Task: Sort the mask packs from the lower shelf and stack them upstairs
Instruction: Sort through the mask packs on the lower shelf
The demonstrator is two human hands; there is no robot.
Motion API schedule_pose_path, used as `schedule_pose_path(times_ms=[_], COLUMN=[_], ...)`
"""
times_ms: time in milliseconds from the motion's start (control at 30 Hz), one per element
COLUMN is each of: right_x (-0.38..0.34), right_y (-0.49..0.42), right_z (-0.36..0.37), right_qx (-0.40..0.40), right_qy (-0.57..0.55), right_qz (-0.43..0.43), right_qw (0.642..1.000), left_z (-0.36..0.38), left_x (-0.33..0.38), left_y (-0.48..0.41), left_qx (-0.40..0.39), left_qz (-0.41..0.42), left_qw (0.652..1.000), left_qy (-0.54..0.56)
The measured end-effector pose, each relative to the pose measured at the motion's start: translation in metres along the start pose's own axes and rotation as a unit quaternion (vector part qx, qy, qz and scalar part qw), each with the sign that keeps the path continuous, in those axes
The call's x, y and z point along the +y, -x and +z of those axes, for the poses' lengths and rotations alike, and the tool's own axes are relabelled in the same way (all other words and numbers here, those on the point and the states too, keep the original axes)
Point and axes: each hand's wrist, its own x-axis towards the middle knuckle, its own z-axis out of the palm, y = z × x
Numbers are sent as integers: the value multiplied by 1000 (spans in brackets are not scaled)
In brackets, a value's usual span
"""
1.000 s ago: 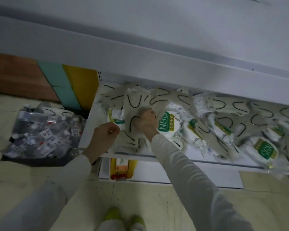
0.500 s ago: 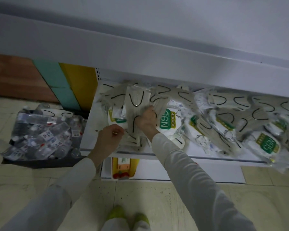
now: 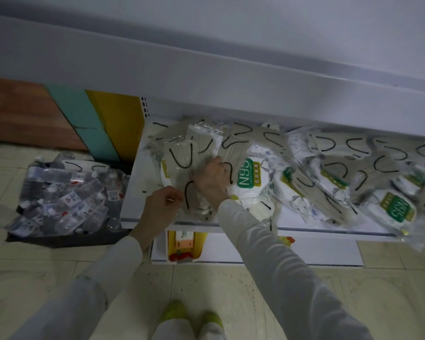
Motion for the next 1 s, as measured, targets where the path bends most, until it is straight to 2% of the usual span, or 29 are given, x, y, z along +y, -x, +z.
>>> schedule_pose_path(times_ms=[133, 233, 400, 467, 567, 667, 733, 800, 900, 1000], right_x=[8, 15, 28, 30, 30, 32, 33, 33, 30, 30], right_y=[0, 3, 9, 9, 9, 9, 9, 10, 17, 16], right_z=[-3, -6, -8, -10, -14, -11, -10, -13, -20, -30], right_qx=[-5, 28, 48, 59, 29, -30, -38, -39, -58, -54], right_qy=[-21, -36, -165, -222, -276, -220, -212, -271, -364, -306], right_qz=[-11, -34, -105, -103, -81, -106, -101, -83, -88, -124], right_qw=[1000, 998, 979, 968, 957, 969, 971, 958, 926, 942], left_z=[2, 4, 10, 11, 11, 10, 9, 8, 6, 3], left_x=[1, 4, 7, 5, 5, 8, 11, 16, 27, 30], left_y=[-2, -4, -7, -8, -11, -9, -7, -7, -9, -9], left_qx=[37, 66, 54, 50, 59, 68, 78, 88, 63, 58], left_qz=[-20, -28, -43, -56, -60, -66, -67, -74, -89, -89], left_qw=[999, 997, 997, 997, 995, 994, 991, 986, 976, 961], left_qy=[18, 0, 27, 36, 51, 62, 88, 119, 188, 255])
